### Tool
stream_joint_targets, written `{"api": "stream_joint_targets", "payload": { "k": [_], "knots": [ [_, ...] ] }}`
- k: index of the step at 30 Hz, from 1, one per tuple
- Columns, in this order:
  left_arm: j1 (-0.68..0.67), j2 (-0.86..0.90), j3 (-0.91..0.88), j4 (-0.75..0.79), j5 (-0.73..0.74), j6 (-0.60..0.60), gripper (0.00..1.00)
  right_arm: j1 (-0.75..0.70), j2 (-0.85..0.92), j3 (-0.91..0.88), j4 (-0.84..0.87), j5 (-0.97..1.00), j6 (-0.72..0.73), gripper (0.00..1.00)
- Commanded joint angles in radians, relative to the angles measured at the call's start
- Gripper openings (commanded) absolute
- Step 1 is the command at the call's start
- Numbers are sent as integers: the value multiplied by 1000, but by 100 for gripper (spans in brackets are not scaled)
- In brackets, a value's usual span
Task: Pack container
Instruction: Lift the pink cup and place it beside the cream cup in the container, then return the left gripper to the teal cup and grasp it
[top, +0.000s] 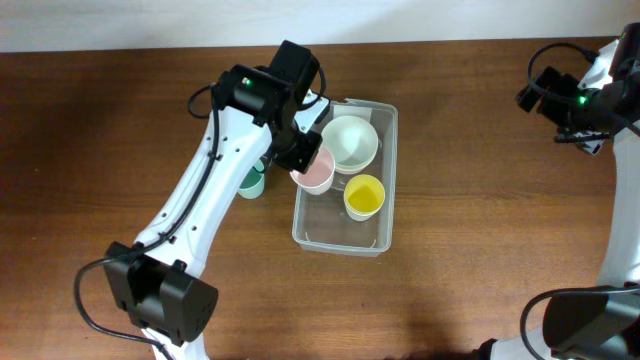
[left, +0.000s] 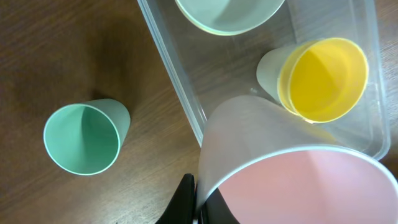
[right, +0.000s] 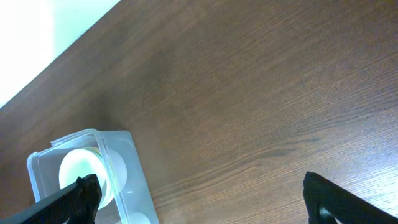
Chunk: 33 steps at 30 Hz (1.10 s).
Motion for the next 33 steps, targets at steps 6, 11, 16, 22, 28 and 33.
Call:
{"api": "stream_joint_targets", "payload": {
  "k": [6, 11, 16, 22, 28, 33],
  "knots": [
    [-35, -8, -129, 94, 3, 4, 1, -3, 3, 4, 3, 5, -7, 99],
    [-57, -6, -211, 166, 2, 4, 1, -3, 3, 4, 3, 5, -7, 99],
    [-60, -4, -298, 246, 0, 0, 1, -3, 3, 4, 3, 5, -7, 99],
    [-60, -4, -346, 304, -1, 0, 7, -3, 3, 4, 3, 5, -7, 99],
    [-59, -4, -349, 341, -12, 0, 21, -3, 3, 4, 3, 5, -7, 99],
    [-59, -6, -311, 322, -12, 0, 22, -3, 3, 4, 3, 5, -7, 99]
  ]
}}
